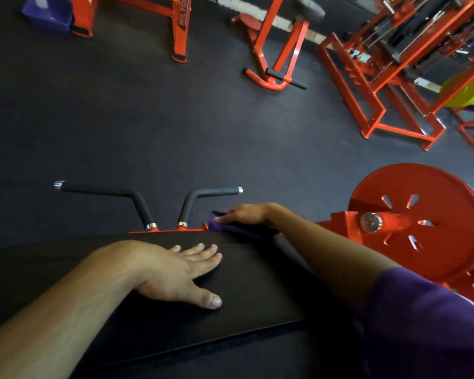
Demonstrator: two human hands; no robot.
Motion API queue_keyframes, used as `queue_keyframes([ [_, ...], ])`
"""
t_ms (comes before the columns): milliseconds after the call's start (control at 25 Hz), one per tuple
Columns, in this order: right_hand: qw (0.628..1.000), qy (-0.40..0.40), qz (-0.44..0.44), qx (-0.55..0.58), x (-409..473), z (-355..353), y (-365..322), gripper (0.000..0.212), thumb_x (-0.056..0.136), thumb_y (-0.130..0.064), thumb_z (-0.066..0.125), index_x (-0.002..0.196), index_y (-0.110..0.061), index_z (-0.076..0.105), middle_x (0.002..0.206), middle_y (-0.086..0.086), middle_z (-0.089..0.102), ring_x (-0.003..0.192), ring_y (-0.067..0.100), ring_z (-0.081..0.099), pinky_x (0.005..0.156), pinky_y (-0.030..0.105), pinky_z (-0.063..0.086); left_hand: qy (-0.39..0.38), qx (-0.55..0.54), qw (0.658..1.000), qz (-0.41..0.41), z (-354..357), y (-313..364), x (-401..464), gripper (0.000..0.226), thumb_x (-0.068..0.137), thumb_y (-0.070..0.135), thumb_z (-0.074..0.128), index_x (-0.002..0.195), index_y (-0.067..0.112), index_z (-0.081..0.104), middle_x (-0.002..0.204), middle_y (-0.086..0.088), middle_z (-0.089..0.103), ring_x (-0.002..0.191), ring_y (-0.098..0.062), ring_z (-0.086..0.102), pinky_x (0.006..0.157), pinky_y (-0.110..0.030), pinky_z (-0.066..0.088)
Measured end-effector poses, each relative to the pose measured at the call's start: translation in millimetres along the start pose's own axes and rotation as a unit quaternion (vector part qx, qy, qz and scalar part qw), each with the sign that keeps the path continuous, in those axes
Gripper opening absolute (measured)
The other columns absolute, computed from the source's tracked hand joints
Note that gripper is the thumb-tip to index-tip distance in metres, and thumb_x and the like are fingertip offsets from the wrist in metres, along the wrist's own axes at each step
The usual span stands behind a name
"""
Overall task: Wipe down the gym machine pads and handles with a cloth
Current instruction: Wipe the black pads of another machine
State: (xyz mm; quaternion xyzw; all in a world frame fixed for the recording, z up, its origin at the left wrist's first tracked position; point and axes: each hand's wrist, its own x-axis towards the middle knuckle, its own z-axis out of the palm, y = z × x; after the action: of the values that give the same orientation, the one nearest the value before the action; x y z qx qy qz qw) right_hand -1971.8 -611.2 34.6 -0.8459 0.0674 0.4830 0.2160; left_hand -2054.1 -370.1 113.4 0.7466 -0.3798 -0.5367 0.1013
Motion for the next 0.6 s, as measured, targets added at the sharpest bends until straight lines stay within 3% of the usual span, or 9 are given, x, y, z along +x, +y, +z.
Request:
queue_keyframes([
  [120,0.999,-0.013,-0.048,-0.017,3.7,12.8,-33.5,0.054,0.101,-0.050,0.053,0.143,-0.016,0.052,0.142,0.004,0.055,0.120,0.020,0.055,0.101,0.028,0.038,0.000,-0.010,1.000,-0.001,-1.8,1.0,-7.2,0.087,0.101,0.066,0.039,0.160,0.036,-0.017,0.151,0.025,-0.032,0.125,0.004,-0.030,0.120,-0.028,-0.012],
  [280,0.998,0.007,0.028,-0.051,-20.4,-25.4,35.7,0.040,0.091,-0.058,0.064,0.114,-0.026,0.059,0.121,0.003,0.064,0.102,0.020,0.066,0.082,0.029,0.053,0.007,-0.016,1.000,0.001,2.7,3.0,-8.8,0.086,0.101,0.067,0.037,0.160,0.035,-0.017,0.154,0.022,-0.033,0.125,0.004,-0.030,0.120,-0.029,-0.012],
  [360,0.995,0.027,0.081,0.050,-48.4,-36.1,81.2,0.041,0.087,-0.056,0.069,0.115,-0.027,0.060,0.118,0.006,0.070,0.101,0.023,0.070,0.087,0.036,0.058,0.009,-0.009,1.000,0.000,2.8,0.8,-6.8,0.086,0.101,0.067,0.036,0.160,0.035,-0.018,0.158,0.022,-0.031,0.125,0.004,-0.029,0.121,-0.030,-0.012],
  [480,0.967,0.043,0.069,0.243,-83.9,-26.3,114.7,0.036,0.096,-0.036,0.065,0.128,-0.021,0.059,0.111,0.009,0.075,0.095,0.023,0.074,0.080,0.034,0.061,0.006,0.002,1.000,0.007,3.0,0.5,-6.5,0.087,0.101,0.068,0.035,0.161,0.033,-0.018,0.163,0.018,-0.029,0.127,0.006,-0.027,0.122,-0.031,-0.013],
  [520,0.961,0.048,0.069,0.263,-88.0,-23.1,116.1,0.034,0.098,-0.034,0.062,0.128,-0.020,0.059,0.109,0.009,0.075,0.093,0.022,0.074,0.078,0.033,0.061,0.007,0.001,1.000,0.006,3.5,0.9,-6.3,0.087,0.101,0.068,0.035,0.161,0.033,-0.018,0.162,0.019,-0.029,0.127,0.006,-0.026,0.122,-0.031,-0.013],
  [600,0.974,0.059,0.090,0.197,-79.4,-22.3,99.6,0.038,0.099,-0.039,0.060,0.130,-0.018,0.057,0.107,0.007,0.073,0.090,0.021,0.072,0.078,0.032,0.060,0.015,0.004,1.000,0.003,4.0,0.5,-5.7,0.087,0.101,0.068,0.034,0.161,0.032,-0.017,0.162,0.019,-0.029,0.130,0.006,-0.025,0.123,-0.032,-0.012],
])
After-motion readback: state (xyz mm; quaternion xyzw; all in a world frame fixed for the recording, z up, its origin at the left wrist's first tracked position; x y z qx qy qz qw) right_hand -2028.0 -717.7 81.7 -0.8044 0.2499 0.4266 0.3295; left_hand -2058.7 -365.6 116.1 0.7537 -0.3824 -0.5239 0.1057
